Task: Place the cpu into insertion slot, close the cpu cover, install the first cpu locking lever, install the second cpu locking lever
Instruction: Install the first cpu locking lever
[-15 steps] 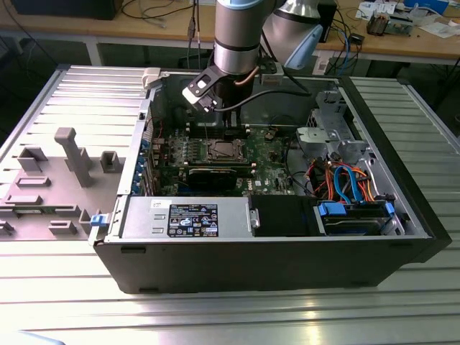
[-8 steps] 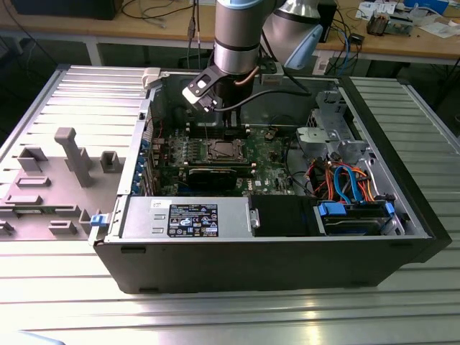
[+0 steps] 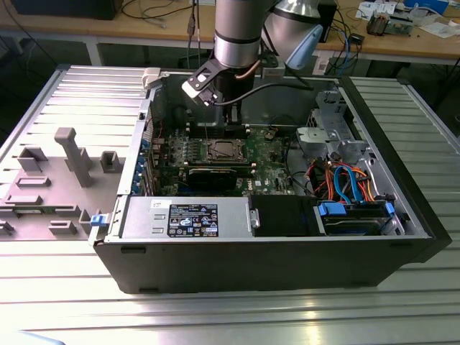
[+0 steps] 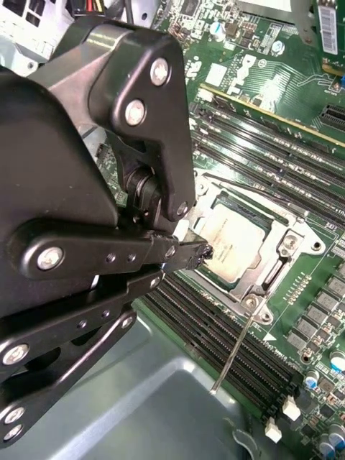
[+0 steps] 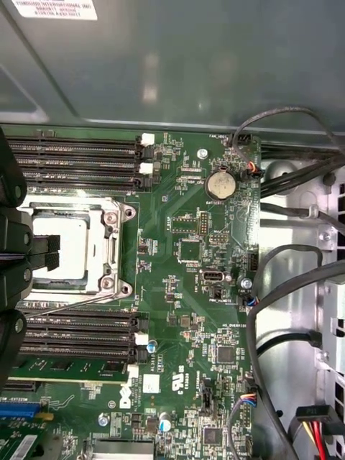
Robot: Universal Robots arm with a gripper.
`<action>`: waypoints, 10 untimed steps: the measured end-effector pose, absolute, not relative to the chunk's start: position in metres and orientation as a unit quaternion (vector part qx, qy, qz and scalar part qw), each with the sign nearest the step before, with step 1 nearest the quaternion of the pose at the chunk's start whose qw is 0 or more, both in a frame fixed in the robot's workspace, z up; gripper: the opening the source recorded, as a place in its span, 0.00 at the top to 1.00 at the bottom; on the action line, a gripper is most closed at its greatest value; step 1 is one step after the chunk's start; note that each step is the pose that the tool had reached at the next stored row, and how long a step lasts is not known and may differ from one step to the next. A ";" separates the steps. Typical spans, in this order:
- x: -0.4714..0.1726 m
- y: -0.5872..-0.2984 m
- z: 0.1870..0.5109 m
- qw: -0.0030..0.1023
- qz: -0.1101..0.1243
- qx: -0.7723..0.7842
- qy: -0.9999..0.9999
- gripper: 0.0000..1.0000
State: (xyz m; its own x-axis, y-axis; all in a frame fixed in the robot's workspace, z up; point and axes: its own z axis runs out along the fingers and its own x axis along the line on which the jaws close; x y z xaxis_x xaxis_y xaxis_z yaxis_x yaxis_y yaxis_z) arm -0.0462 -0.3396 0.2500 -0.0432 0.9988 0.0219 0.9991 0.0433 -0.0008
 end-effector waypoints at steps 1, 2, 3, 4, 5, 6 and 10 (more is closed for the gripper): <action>-0.046 -0.340 0.252 0.008 -0.007 -0.692 -0.722 0.89; -0.046 -0.340 0.253 0.008 -0.007 -0.692 -0.722 0.89; -0.046 -0.340 0.255 0.008 -0.007 -0.692 -0.722 0.89; -0.046 -0.340 0.255 0.008 -0.007 -0.692 -0.722 0.89; -0.046 -0.340 0.255 0.008 -0.007 -0.692 -0.722 0.89; -0.046 -0.340 0.255 0.008 -0.007 -0.692 -0.722 0.89; -0.046 -0.340 0.255 0.008 -0.007 -0.685 -0.728 0.89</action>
State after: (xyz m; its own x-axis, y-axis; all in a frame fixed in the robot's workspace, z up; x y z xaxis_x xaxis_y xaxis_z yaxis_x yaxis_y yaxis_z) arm -0.0462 -0.3396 0.2553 -0.0611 0.9979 0.0219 0.9981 0.0611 -0.0011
